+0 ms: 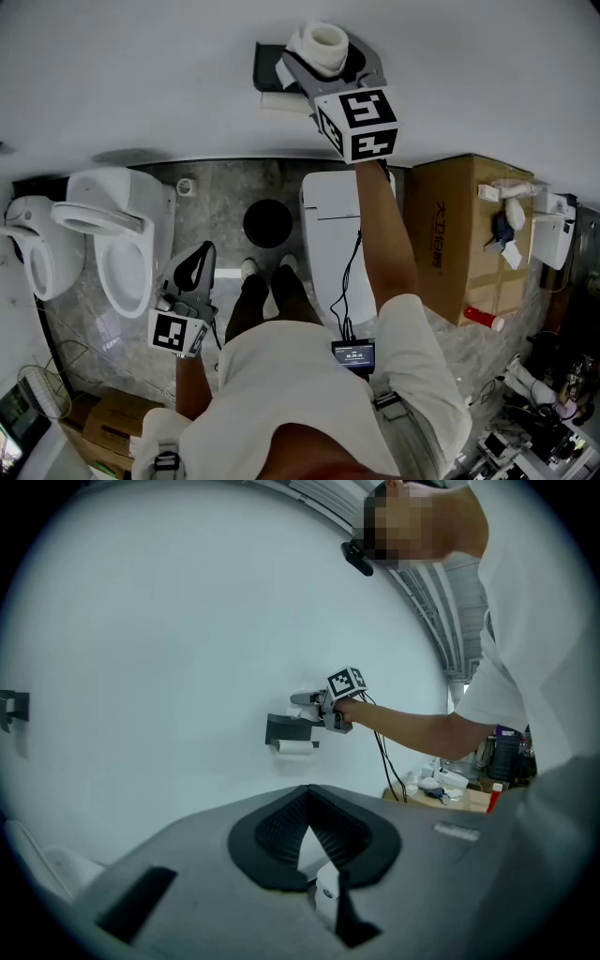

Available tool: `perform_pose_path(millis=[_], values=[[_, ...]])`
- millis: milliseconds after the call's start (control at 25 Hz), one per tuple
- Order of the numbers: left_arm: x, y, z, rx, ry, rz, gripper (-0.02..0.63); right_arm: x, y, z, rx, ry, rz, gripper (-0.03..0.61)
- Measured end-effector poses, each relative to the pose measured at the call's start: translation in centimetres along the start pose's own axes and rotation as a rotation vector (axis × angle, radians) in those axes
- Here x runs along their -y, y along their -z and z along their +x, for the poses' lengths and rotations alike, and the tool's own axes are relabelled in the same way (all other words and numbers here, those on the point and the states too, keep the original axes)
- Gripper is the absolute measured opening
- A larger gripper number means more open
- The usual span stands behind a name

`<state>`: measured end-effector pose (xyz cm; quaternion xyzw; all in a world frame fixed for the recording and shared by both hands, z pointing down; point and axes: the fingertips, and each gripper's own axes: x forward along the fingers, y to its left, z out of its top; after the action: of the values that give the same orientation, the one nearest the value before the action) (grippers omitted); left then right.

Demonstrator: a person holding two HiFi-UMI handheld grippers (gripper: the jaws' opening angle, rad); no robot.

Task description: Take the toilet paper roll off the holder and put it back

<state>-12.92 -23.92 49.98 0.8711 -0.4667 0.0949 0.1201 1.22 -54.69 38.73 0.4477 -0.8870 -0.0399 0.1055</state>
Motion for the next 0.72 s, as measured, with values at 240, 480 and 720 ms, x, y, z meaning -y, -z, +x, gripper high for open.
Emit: perform_pose_path(millis=[240, 480, 720], values=[[0.53, -0.23, 0.04, 0.012, 0.011, 0.005, 0.002, 0.17, 0.63, 0.53, -0.053, 0.077, -0.044, 0.319], [0.2, -0.4, -0.6, 0.013, -0.002, 0.006, 0.002, -0.13, 0.27, 0.38, -0.027, 0.083, -0.069, 0.331], [0.13, -0.43, -0.67, 0.015, -0.003, 0.009, 0.002, -0.14, 0.49, 0.01, -0.021, 0.063, -0.03, 0.39]])
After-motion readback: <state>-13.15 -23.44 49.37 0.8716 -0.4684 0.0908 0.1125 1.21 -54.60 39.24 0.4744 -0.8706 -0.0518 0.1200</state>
